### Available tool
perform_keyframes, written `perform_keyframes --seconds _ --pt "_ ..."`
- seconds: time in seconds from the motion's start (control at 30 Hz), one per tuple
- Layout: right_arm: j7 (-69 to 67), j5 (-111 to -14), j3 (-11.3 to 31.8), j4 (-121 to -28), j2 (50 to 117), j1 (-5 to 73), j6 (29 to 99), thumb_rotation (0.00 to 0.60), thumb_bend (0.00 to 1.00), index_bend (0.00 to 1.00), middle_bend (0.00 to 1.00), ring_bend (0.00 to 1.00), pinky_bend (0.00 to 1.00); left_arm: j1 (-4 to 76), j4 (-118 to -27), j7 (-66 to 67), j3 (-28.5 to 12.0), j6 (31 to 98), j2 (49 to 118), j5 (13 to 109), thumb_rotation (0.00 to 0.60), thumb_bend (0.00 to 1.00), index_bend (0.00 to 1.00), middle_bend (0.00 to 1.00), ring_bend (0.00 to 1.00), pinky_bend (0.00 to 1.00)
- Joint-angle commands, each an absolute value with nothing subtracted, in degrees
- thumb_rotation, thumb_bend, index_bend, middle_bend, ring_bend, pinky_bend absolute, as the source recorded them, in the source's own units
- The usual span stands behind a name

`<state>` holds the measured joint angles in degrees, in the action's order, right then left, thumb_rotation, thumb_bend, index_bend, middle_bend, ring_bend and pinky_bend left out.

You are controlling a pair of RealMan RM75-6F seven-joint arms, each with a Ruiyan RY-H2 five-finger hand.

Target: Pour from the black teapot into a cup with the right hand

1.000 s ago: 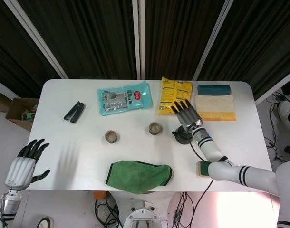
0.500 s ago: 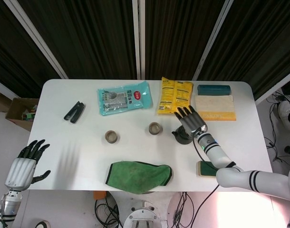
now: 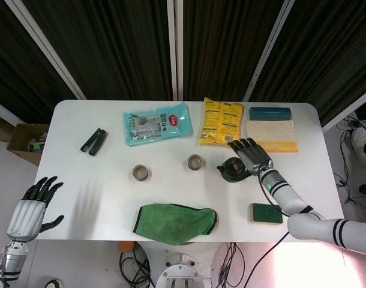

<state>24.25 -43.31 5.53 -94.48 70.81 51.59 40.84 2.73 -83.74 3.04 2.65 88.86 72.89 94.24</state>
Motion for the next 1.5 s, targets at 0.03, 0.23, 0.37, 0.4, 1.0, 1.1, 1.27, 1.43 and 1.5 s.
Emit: perform_keyframes --seconds 0.03,0.23,0.37,0.4,1.0,1.1,1.27,1.43,1.5 --pt "19.27 -46.36 6.52 -92.85 68.91 50.60 36.80 0.337 0.04 0.00 0.12 0.00 0.00 2.82 -83.90 3.14 2.62 88.75 72.89 94.28 0.600 0.13 0.19 0.09 0.07 0.21" --pt "18.26 -46.02 5.49 -92.28 68.28 52.15 34.27 0.339 0.03 0.00 0.14 0.01 0.00 3.00 -84.42 3.50 2.65 88.54 72.90 94.45 0.600 0.13 0.19 0.09 0.07 0.21" --pt "18.35 -45.22 4.45 -91.86 68.65 53.19 33.58 0.339 0.03 0.03 0.18 0.04 0.00 2.99 -84.58 3.46 2.68 88.53 72.79 94.43 0.600 0.13 0.19 0.09 0.07 0.21" --pt "18.40 -44.94 4.18 -91.71 68.79 53.44 33.44 0.338 0.03 0.04 0.18 0.05 0.00 2.99 -84.58 3.40 2.68 88.53 72.77 94.43 0.600 0.13 0.19 0.09 0.07 0.21" --pt "17.23 -43.14 2.29 -90.33 70.90 55.91 34.68 0.337 0.06 0.07 0.23 0.10 0.05 2.76 -83.00 1.56 2.61 88.83 73.11 94.09 0.600 0.13 0.19 0.09 0.07 0.22" --pt "16.93 -43.60 2.36 -90.18 71.23 55.94 35.37 0.337 0.06 0.08 0.24 0.12 0.09 2.77 -82.79 1.38 2.61 88.80 73.19 94.06 0.600 0.13 0.19 0.09 0.07 0.22" --pt "16.32 -44.87 2.46 -90.05 71.56 55.68 36.35 0.338 0.07 0.14 0.27 0.19 0.09 2.85 -82.65 1.20 2.61 88.65 73.25 94.04 0.600 0.13 0.19 0.09 0.07 0.22" --pt "15.90 -45.35 2.38 -90.00 71.75 55.43 36.95 0.337 0.07 0.19 0.27 0.19 0.05 2.87 -82.59 1.19 2.62 88.58 73.29 94.00 0.600 0.13 0.20 0.09 0.07 0.22" --pt "15.91 -45.38 2.29 -89.91 71.83 55.41 37.08 0.337 0.07 0.20 0.27 0.19 0.05 2.86 -82.59 1.20 2.63 88.60 73.30 94.02 0.600 0.13 0.20 0.09 0.07 0.22"
